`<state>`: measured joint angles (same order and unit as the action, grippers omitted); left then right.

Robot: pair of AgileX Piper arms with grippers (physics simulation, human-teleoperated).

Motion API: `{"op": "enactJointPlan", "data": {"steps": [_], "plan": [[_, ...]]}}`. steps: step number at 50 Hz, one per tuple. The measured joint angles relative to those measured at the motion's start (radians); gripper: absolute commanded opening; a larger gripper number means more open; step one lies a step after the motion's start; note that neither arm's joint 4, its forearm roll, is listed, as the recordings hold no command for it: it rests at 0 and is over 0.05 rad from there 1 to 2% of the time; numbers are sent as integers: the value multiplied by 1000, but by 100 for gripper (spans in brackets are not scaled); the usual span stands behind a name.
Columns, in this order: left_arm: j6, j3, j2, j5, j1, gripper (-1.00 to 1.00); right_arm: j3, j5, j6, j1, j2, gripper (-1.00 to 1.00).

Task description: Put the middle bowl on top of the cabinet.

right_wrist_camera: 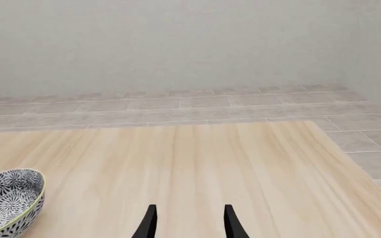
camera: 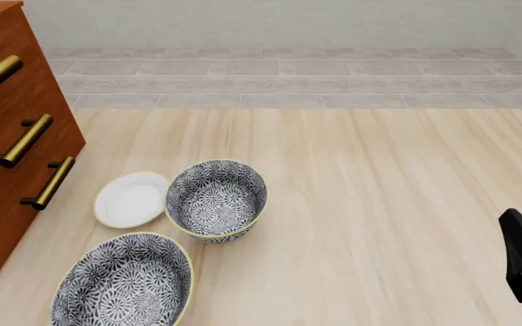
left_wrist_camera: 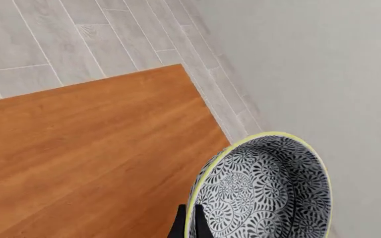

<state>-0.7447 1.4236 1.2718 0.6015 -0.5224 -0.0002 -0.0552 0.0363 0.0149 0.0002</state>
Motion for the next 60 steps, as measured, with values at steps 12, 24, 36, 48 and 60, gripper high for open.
{"op": "enactJointPlan", "data": {"steps": [12,24,36,48,60], "plan": [[-8,-25,11,-4,-30,-100,0,3,3,0,0,100],[-28,-71,17,-27,-44,-100,0,4,3,0,0,100],[-43,-108,18,-58,-56,-100,0,4,3,2,0,100],[-37,-124,33,-91,-75,-100,0,4,1,3,0,100],[-31,-135,44,-113,-91,-100,0,3,-1,3,0,100]]}}
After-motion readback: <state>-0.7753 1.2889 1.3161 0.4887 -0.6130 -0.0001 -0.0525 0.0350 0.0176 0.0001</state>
